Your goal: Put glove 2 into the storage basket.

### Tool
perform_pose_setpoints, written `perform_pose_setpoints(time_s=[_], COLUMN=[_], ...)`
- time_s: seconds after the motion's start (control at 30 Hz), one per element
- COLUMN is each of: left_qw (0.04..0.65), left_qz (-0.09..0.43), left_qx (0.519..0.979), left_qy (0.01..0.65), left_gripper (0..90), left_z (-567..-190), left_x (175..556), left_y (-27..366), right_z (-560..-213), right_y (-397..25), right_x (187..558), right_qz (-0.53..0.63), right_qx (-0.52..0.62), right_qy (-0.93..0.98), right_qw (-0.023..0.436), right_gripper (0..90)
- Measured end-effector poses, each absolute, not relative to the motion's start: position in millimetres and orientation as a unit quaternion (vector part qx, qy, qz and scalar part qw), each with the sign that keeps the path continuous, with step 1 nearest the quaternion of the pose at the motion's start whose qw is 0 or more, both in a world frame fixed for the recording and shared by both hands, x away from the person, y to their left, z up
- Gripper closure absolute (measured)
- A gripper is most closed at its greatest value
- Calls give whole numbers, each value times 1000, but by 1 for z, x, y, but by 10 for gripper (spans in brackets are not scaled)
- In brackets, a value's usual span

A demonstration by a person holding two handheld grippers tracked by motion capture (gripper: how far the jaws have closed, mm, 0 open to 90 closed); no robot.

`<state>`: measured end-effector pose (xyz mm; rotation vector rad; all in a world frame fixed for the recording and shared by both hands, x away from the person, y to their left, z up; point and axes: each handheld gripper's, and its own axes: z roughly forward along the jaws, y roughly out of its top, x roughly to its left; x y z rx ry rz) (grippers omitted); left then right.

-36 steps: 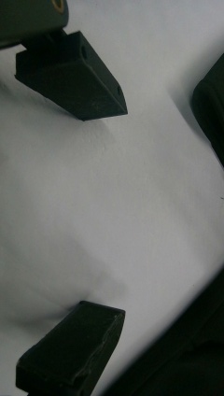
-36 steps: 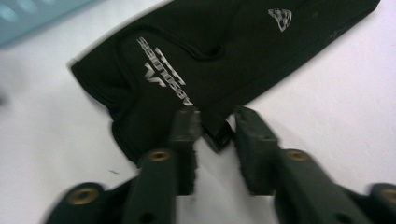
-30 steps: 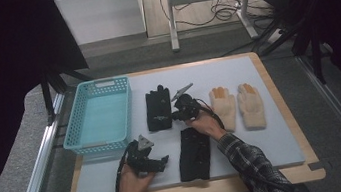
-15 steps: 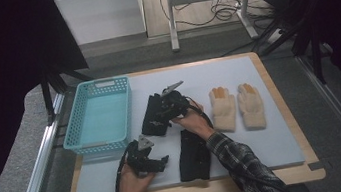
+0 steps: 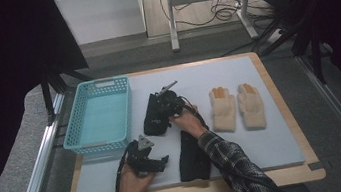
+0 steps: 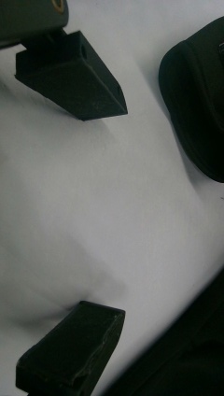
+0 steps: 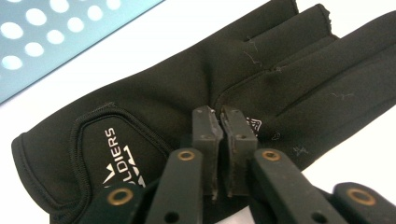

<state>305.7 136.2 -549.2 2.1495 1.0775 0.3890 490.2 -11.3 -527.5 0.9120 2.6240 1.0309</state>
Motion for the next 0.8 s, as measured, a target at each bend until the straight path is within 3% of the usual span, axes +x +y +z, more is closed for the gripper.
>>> perform_pose_setpoints(time_s=[0.27, 0.8], left_qw=[346, 346], left_qz=[150, 150], left_qx=[828, 828], left_qy=[415, 415], left_gripper=[49, 49], left_z=[-549, -549], left_x=[306, 306], left_y=[136, 137], right_z=[-517, -453], right_y=[-17, -64], right_x=[487, 450], right_qz=[356, 398], right_qx=[310, 282], right_qy=[877, 867], right_qw=[92, 106], right_gripper=[871, 870])
